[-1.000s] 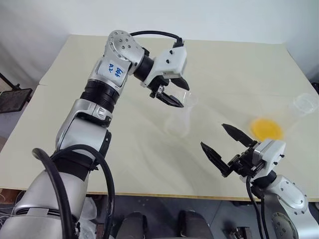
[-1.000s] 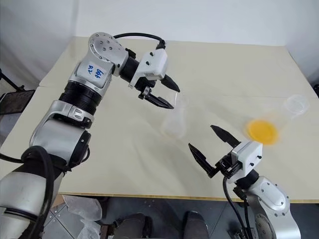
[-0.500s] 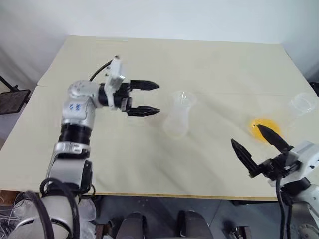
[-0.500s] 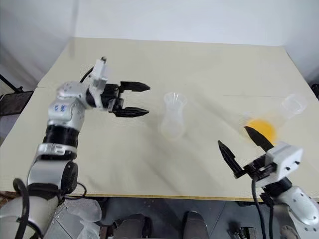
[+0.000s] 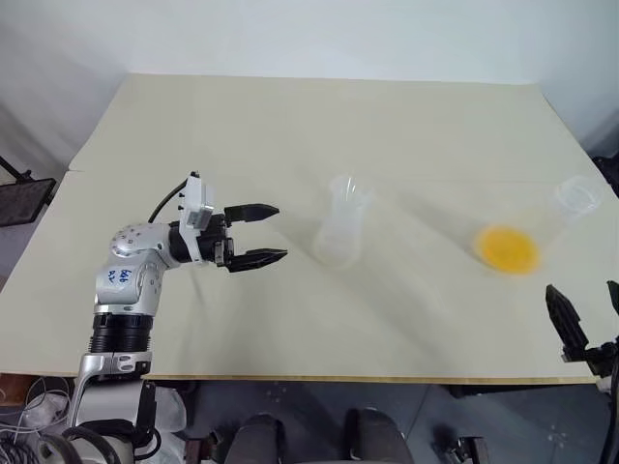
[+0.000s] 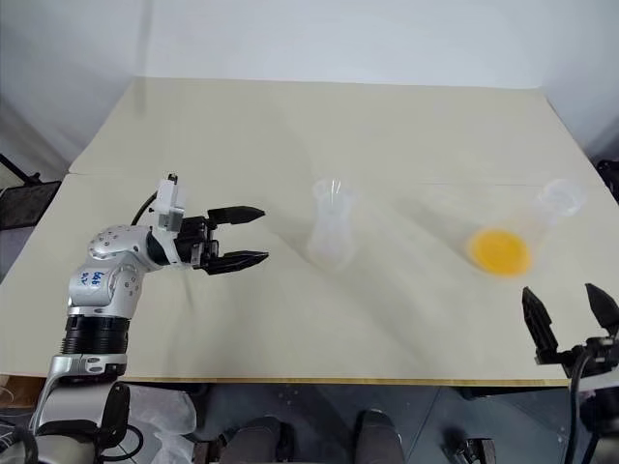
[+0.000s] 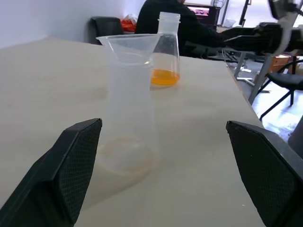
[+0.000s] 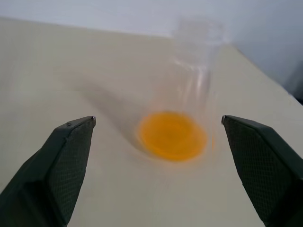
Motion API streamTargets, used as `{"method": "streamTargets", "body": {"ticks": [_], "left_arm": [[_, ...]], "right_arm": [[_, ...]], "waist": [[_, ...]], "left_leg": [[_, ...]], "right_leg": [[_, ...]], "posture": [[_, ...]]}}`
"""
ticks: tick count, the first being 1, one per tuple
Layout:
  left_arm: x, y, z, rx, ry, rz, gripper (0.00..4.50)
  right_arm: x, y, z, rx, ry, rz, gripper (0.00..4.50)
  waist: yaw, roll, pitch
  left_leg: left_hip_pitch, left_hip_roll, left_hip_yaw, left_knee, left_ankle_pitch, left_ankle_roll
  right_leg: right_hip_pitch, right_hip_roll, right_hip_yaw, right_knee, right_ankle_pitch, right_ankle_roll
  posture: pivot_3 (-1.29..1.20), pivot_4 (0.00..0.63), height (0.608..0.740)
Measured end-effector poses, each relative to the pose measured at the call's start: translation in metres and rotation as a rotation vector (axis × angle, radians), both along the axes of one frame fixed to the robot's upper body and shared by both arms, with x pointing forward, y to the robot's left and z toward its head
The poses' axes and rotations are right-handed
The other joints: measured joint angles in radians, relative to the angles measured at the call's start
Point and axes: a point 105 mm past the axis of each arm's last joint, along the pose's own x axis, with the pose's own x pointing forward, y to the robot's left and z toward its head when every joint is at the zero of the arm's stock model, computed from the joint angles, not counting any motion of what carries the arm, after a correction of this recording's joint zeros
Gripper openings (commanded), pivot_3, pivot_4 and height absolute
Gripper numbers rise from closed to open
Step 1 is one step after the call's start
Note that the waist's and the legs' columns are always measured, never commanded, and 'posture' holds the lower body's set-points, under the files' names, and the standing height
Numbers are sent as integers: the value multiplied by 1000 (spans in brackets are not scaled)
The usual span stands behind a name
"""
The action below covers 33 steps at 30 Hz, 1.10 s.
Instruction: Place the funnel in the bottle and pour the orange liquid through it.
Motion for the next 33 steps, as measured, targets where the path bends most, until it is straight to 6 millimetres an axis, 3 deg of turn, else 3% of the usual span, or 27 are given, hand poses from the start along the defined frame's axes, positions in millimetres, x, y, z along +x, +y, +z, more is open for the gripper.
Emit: {"method": "streamTargets", "body": {"ticks": [13, 25, 33], "left_arm": [[-10, -8, 4, -17, -3, -14, 4469], [-15, -9, 7, -18, -20, 4, 4469], [-17, -9, 11, -17, -36, 14, 4469]], "right_arm": [[61, -25, 32, 102, 4, -18, 4500], [105, -31, 27, 131, 36, -14, 4500], [123, -31, 32, 120, 11, 10, 4500]], "waist": [[3, 2, -1], [1, 3, -1], [0, 3, -1]], "left_leg": [[0, -1, 1, -1, 0, 0], [-1, 0, 5, -2, 0, 0], [-2, 0, 6, -2, 0, 0]], "right_leg": [[0, 0, 0, 0, 0, 0], [-1, 0, 0, 0, 0, 0], [-2, 0, -1, -1, 0, 0]], "posture": [[0, 150, 740], [0, 150, 740], [0, 150, 740]]}}
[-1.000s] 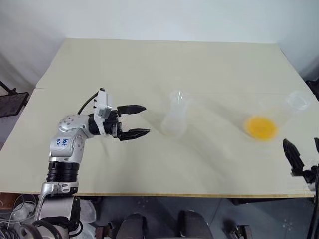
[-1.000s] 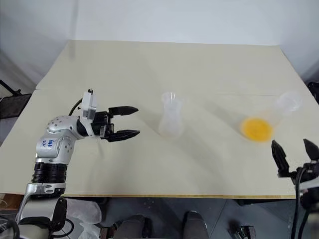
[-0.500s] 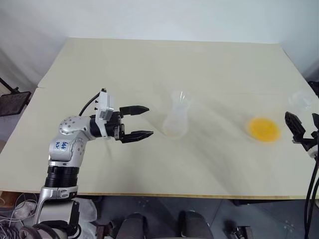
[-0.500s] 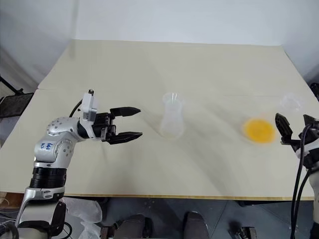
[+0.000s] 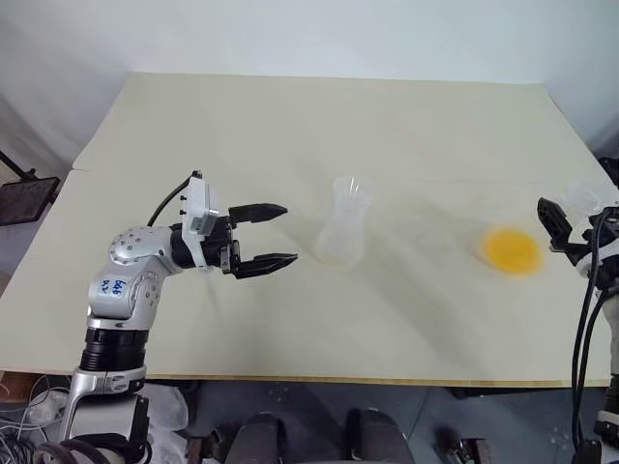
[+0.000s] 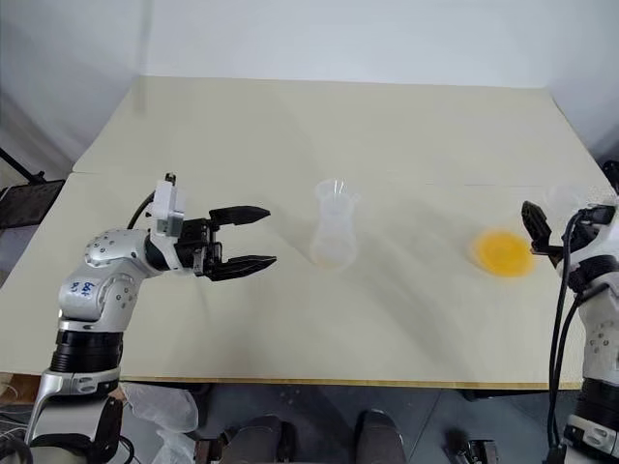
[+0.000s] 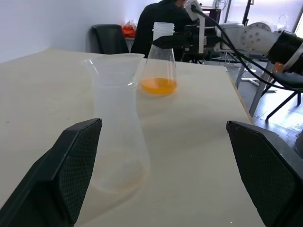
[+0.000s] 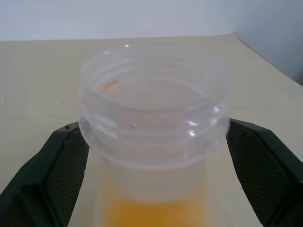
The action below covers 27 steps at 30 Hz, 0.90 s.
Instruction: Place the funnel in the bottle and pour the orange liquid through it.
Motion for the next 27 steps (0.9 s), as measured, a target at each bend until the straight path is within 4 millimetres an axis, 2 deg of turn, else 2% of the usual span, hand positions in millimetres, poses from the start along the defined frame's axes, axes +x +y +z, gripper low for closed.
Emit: {"method": "streamTargets", "body": {"ticks": [4, 10, 11, 16, 20, 24, 27], "left_arm": [[0, 1, -3, -2, 11, 10, 4469], [-1, 2, -5, -7, 18, 15, 4500], [-1, 2, -5, -8, 18, 15, 4500], [-1, 2, -5, -9, 18, 17, 4500], [-1, 2, -4, -10, 14, 18, 4500], [0, 1, -4, -15, 5, 24, 4500], [1, 1, -3, -24, -5, 27, 4500]], "right_arm": [[5, -1, 2, -1, -12, 3, 4500], [7, 1, 9, -5, -41, 17, 2553], [7, 1, 8, -5, -39, 18, 2459], [7, 3, 8, -11, -41, 36, 2470], [9, 15, 13, -30, -47, 90, 2470], [8, 49, 33, -64, -89, 229, 2470], [9, 82, 56, -182, -139, 322, 2470]], "waist": [[0, 0, 0], [0, 0, 0], [0, 0, 0], [0, 0, 0], [0, 1, 1], [-1, 2, 1], [-2, 2, 1]], "left_leg": [[0, 0, 0, 0, 0, 0], [-1, 0, 0, 0, 0, 0], [-1, 0, 0, 0, 0, 0], [-1, 0, 0, 0, 0, 0], [-1, 0, 0, 0, 0, 0], [-1, 0, -1, 0, 0, 0], [-1, 0, -1, 0, 0, 0]], "right_leg": [[0, 0, 0, 0, 0, 0], [0, 0, -1, 0, 0, 0], [0, 0, -1, 0, 0, 0], [0, 0, -1, 0, 0, 0], [-1, 0, -1, 0, 0, 0], [-1, 0, 0, 0, 0, 0], [-1, 0, 0, 0, 0, 0]], "posture": [[0, 150, 740], [0, 150, 740], [0, 150, 740], [0, 150, 740], [0, 150, 740], [0, 150, 740], [0, 150, 740]]}}
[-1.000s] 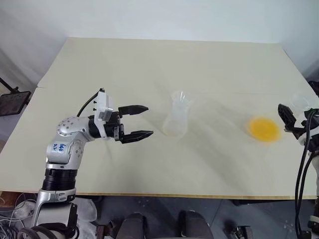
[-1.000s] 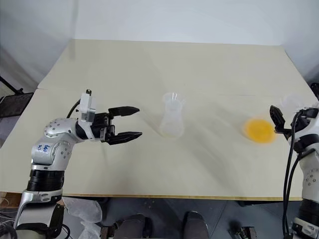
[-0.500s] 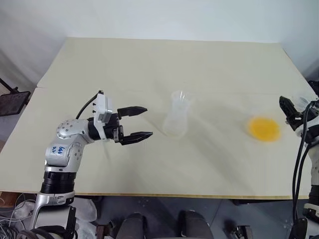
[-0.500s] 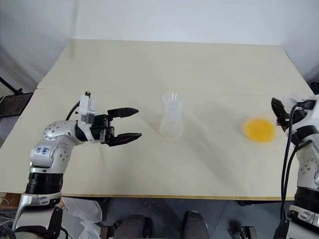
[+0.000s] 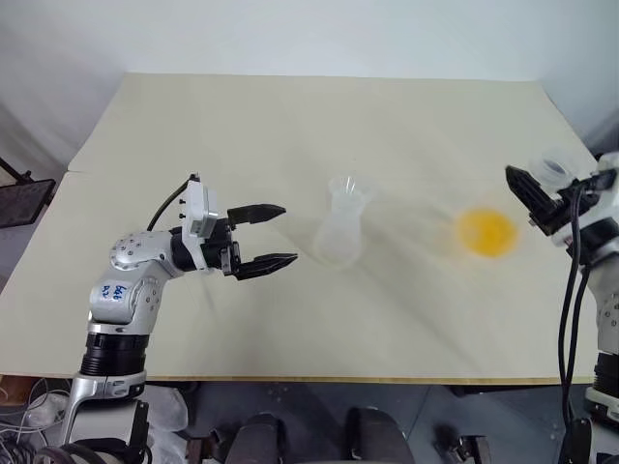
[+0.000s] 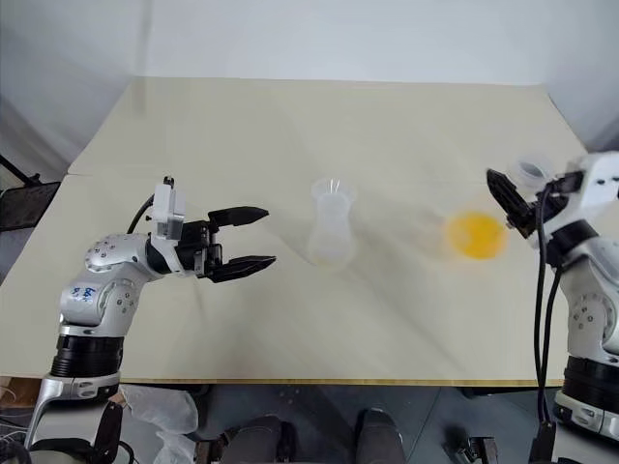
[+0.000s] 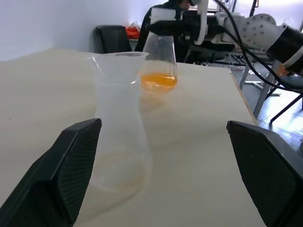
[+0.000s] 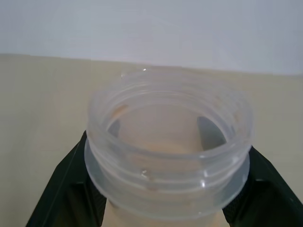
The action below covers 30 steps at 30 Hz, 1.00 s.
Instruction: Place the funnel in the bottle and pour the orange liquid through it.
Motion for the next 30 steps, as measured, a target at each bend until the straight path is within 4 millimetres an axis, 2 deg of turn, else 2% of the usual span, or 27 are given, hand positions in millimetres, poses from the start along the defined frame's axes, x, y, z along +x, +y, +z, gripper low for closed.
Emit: {"method": "streamTargets", "body": {"ticks": [3, 5, 7, 13, 21, 26, 30], "left_arm": [[1, -3, 0, -19, -3, 1, 4500], [2, -3, 0, -25, -5, 3, 4500], [3, -4, 0, -33, -8, 10, 4500], [8, -8, -2, -77, -2, 30, 4500], [9, -12, -3, -85, -8, 34, 4500], [9, -12, -3, -88, -16, 38, 4500], [9, -14, -3, -89, -17, 38, 4500]], "right_arm": [[1, 29, 18, -111, -64, 52, 2470], [6, 51, 21, -206, -67, 84, 2470], [10, 68, 21, -311, -64, 97, 2470], [16, 103, 8, -678, -138, 85, 2470], [28, 125, 4, -972, -289, 41, 2470], [35, 136, 11, -1042, -358, 14, 2470], [37, 144, 8, -1086, -386, 18, 2470]], "waist": [[1, 0, 0], [1, 0, 0], [3, 0, 0], [0, 0, 0], [-4, 0, 0], [-11, 0, 0], [-20, 0, 0]], "left_leg": [[0, 0, 0, 0, 0, 0], [-1, -1, 0, 0, 0, 0], [-2, -1, 0, 1, 0, 0], [-3, -1, -1, 0, 0, 0], [-3, -1, -1, 0, 0, 0], [-3, -1, -2, 0, 0, 0], [-4, -1, -3, 0, 0, 0]], "right_leg": [[0, 0, 0, 0, 0, 0], [0, 0, -1, 0, 0, 0], [0, 0, -2, 0, 0, 0], [0, -1, -4, 0, 0, 0], [0, -1, -5, 0, 0, 0], [0, -1, -5, 0, 0, 0], [0, -1, -6, 0, 0, 0]], "posture": [[0, 150, 740], [0, 150, 740], [0, 150, 740], [0, 150, 740], [0, 150, 740], [0, 150, 740], [0, 150, 740]]}}
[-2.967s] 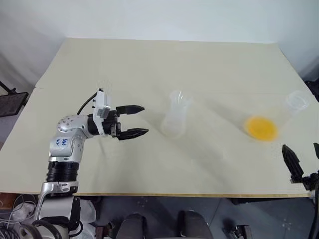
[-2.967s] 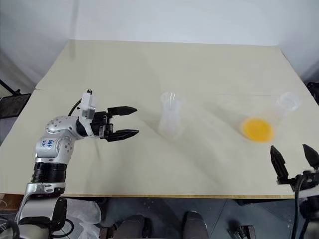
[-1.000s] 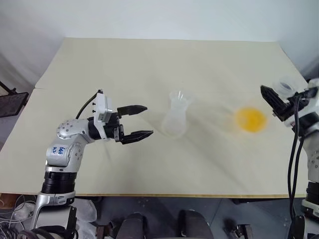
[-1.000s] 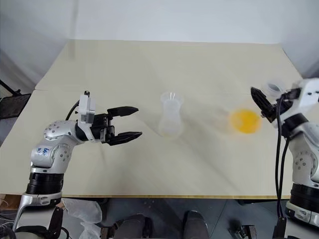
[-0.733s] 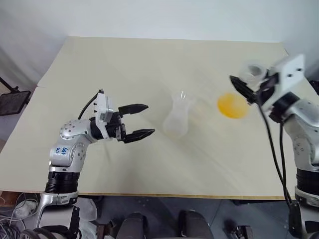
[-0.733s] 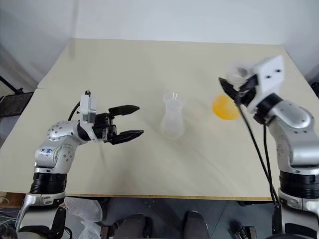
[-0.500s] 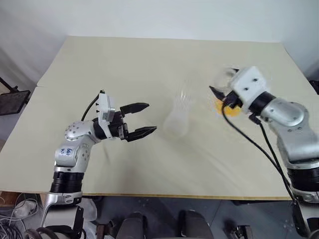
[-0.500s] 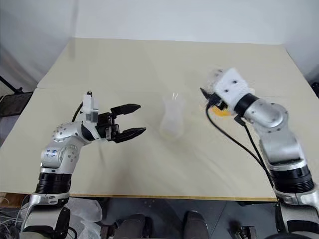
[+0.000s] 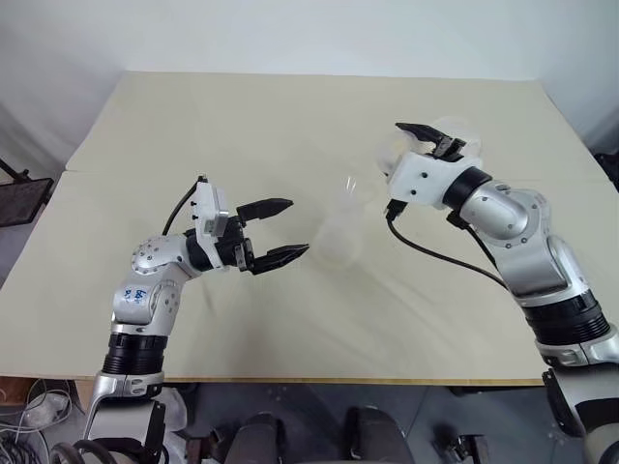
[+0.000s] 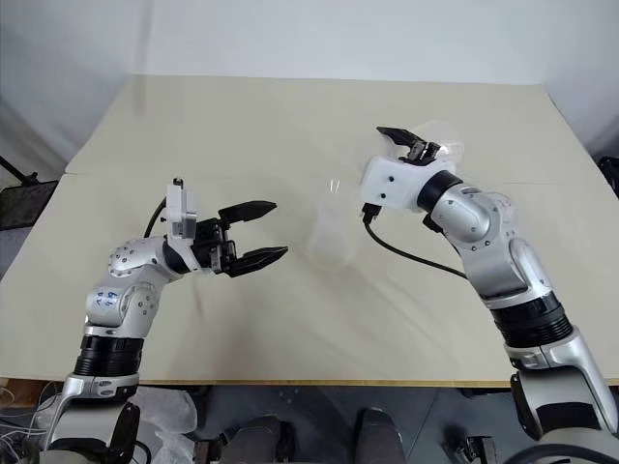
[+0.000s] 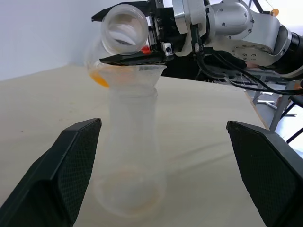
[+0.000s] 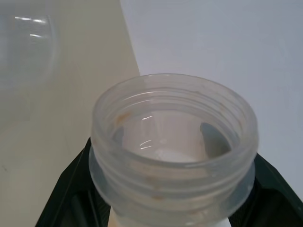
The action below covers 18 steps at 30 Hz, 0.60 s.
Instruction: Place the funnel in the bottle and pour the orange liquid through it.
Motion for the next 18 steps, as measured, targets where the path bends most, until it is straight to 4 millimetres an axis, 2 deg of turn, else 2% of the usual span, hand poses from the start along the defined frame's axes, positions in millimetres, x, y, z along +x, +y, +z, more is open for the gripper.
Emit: {"method": "streamTargets", "body": {"ticks": [7, 18], "left_arm": [[1, -1, 0, -8, 3, 6, 4500], [1, -3, -1, -10, 7, 6, 4500]], "right_arm": [[0, 2, -1, -81, -57, -3, 2470], [-6, 16, 12, -152, -172, 43, 2470]], "waist": [[-6, 0, 0], [-5, 0, 0]], "left_leg": [[0, 0, -5, -1, 0, 0], [0, 0, -8, -1, 0, 0]], "right_leg": [[0, 0, 0, 0, 0, 0], [0, 0, 0, 0, 0, 0]], "posture": [[0, 150, 740], [0, 150, 740]]}}
